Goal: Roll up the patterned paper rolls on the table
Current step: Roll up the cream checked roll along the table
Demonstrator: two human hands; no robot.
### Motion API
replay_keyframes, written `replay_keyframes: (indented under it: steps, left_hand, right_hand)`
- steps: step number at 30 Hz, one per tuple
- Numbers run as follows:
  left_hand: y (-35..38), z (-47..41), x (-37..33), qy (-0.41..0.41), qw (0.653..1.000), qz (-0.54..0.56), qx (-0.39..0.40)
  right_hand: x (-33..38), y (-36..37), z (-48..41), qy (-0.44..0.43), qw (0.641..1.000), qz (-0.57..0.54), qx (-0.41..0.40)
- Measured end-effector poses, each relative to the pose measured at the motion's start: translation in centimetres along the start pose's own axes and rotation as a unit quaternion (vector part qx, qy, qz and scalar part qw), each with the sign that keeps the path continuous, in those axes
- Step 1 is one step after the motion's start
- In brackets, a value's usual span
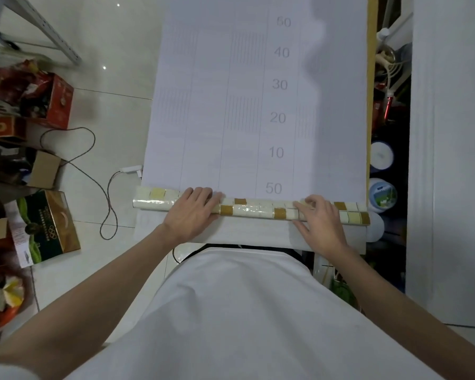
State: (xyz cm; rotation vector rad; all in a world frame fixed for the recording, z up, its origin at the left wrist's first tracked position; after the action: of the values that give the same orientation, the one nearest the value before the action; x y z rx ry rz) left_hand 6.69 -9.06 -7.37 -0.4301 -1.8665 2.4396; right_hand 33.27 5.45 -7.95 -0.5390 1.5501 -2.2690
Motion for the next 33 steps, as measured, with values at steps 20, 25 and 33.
replay_keyframes:
  steps: [20, 25, 33]
  left_hand:
    - [-2.4, -3.4, 3.6, -0.040, 0.995, 0.081, -0.047]
    - [-1.7, -4.1, 3.9, -0.027, 0.999, 0.018, -0.007]
    - [-2.2, -4.5, 5.1, -0.023, 0.996, 0.081, -0.025]
  right_hand:
    - [-1.6, -2.1, -4.5, 0.031, 0.993, -0.071, -0.088]
    - [-1.8, -1.0, -5.5, 0.019, 0.999, 0.011, -0.027]
    - [-1.6, -2.6, -7.1, 0.012, 0.994, -0.080, -0.072]
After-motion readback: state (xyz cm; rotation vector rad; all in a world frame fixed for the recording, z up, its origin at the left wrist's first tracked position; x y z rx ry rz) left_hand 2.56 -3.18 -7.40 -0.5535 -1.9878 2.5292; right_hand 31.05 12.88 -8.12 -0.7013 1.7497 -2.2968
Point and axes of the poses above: each hand's wrist, its own z-axis away from the middle knuckle, its own y-axis out of the palm, x = y × z, the point moved 6 cm from there along -z, towards the middle knuckle, and after that the axes turned 12 degrees about y, right-handed, at the moved point
